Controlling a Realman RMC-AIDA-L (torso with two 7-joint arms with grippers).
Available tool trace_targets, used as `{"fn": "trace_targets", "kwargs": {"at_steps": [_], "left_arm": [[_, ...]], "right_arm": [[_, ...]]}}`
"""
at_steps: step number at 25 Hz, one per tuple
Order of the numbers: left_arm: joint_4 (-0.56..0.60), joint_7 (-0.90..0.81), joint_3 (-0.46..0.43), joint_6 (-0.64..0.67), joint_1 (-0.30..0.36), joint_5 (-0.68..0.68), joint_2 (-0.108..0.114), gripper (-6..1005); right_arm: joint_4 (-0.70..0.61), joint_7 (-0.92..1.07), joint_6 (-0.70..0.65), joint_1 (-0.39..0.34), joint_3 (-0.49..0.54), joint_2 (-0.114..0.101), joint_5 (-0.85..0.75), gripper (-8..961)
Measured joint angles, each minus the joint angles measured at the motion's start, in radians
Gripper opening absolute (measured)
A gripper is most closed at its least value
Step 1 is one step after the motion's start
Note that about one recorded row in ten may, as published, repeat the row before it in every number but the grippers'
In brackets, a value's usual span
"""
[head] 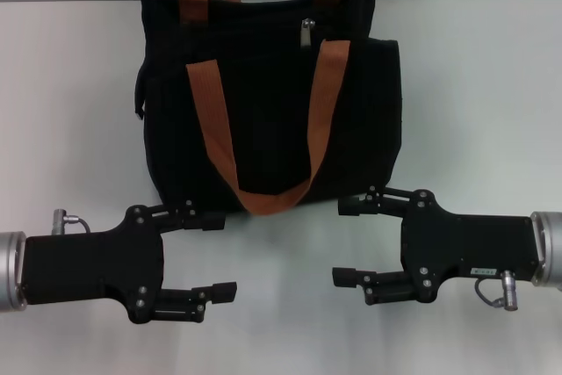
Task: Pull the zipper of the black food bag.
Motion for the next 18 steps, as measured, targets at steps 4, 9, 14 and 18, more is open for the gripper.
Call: {"fn": "trace_targets", "kwargs": {"at_steps": [4,9,14,18], "left_arm": [[0.000,0.000,0.001,-0.001,0.000,0.005,0.000,832],[-0.006,0.001,0.001,-0.001,0.001,0.006,0.000,832],[-0.013,0.002,0.001,0.001,0.004,0.007,0.000,832],[-0.014,0.002,0.000,0.005,0.007,0.007,0.000,832]], "right_arm": [[0.007,-0.002,0.001,0.000,0.000,0.000,0.000,835],[0.008,-0.004,0.003,0.001,0.000,0.000,0.000,835],[0.008,-0.005,0.005,0.002,0.000,0.000,0.000,835],[0.008,-0.005,0.005,0.005,0.000,0.000,0.001,835]]}}
